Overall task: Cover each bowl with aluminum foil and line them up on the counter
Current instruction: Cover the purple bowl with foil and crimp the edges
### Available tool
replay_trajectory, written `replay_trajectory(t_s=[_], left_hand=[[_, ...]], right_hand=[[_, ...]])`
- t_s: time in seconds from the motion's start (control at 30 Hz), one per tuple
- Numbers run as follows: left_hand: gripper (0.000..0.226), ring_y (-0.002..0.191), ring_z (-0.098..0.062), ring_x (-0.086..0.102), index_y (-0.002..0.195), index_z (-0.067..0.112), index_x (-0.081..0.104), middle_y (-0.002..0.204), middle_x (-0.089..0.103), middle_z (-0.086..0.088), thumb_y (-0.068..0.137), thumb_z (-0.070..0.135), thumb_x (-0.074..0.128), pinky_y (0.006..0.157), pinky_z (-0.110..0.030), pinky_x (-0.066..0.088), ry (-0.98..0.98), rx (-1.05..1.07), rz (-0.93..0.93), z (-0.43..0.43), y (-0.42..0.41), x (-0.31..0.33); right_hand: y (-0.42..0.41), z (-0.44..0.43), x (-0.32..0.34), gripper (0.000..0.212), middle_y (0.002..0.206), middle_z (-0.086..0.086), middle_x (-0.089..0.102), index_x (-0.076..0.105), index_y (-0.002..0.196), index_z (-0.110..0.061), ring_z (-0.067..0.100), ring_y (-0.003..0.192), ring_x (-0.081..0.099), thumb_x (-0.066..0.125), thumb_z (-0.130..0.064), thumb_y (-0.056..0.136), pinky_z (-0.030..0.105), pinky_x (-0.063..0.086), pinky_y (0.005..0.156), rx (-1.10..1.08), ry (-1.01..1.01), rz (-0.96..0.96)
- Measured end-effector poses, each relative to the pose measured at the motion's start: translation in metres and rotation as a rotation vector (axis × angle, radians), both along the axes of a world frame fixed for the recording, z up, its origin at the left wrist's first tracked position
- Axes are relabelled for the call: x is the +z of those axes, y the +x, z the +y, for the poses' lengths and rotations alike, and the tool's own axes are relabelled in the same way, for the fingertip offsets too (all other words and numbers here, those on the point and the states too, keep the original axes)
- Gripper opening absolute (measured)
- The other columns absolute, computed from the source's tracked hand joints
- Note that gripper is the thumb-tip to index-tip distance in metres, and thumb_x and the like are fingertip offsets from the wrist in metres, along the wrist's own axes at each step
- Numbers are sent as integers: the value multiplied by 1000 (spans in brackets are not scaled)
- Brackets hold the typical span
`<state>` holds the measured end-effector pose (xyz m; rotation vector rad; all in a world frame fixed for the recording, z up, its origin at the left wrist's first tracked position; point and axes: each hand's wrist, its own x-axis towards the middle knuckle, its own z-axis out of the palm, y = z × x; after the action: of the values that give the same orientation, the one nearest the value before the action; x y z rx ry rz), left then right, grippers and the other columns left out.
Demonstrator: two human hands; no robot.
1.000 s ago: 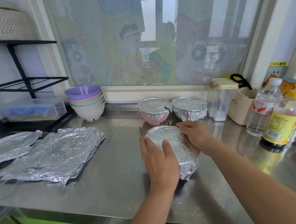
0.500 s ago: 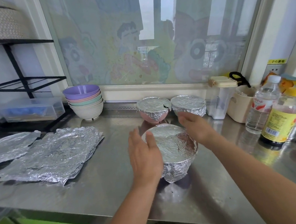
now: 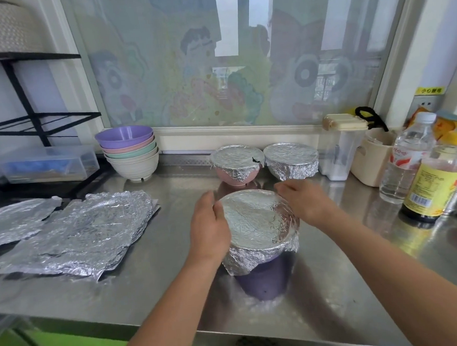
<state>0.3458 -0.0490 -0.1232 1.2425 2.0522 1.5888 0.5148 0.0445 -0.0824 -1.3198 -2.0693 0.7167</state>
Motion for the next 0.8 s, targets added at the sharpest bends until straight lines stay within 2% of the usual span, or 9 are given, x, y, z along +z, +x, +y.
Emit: replay_trajectory(t_s=[0.1,0.2,0.23,0.3,0.37,0.47,0.57,0.67,0.8], left_hand=[[40,130,-24,44,138,6,46,141,49,-10,103,23,39,102,-25,29,-14,79,-21,-7,14,6],[40,133,-27,40,136,1,45,144,44,-14,103,23,38,110,-33,28,-33,47,7,-6,31,0],[39,133,-27,39,135,0,46,144,43,-15,103,19,37,111,-34,27,-19,49,19,-4,31,-3],[39,136,-25,38,138,0,45,147,42,-12,103,14,35,113,-28,24,2,48,-2,1,23,-9],[39,134,-25,42,138,4,48,143,46,-9,103,15,36,114,-27,25,23,5,-72,6,13,-17],[39,127,-22,51,135,13,53,135,56,-7,100,25,41,111,-44,36,75,-39,-309,8,6,-23],[33,124,-20,54,133,14,56,133,59,-5,102,18,45,111,-43,38,160,-13,-615,12,10,-22],[24,121,-24,57,118,13,65,128,63,-10,99,11,51,109,-46,40,314,25,-860,18,14,-22],[28,116,-26,60,122,11,61,125,64,-13,98,5,47,105,-45,44,424,51,-1017,18,23,-14]], right_hand=[[-6,1,0,33,102,-1,65,62,130,-23,12,90,62,48,-33,102,27,49,86,60,-69,63],[-16,0,-13,33,111,-3,68,65,128,-21,13,103,61,56,-33,98,28,43,97,107,-101,102],[-17,0,-16,32,109,-2,69,66,126,-20,15,100,62,57,-31,98,26,43,94,96,-95,105],[-16,1,-19,27,87,3,69,69,120,-14,21,71,62,56,-25,98,25,45,69,71,-124,150],[-14,3,-21,24,64,5,54,68,117,-10,17,48,43,52,-18,100,24,34,48,49,-183,221],[-16,7,-29,28,57,4,41,62,126,-14,16,50,33,48,-13,102,27,26,48,-30,-280,385],[-20,6,-36,28,56,-3,45,62,126,-11,16,55,36,48,-13,101,31,29,53,-109,-319,485],[-22,0,-39,26,63,-3,53,64,122,-11,15,60,41,51,-13,100,30,35,60,-158,-341,590],[-23,-5,-43,26,79,1,63,66,120,-10,16,73,52,52,-10,98,30,43,73,-178,-383,722]])
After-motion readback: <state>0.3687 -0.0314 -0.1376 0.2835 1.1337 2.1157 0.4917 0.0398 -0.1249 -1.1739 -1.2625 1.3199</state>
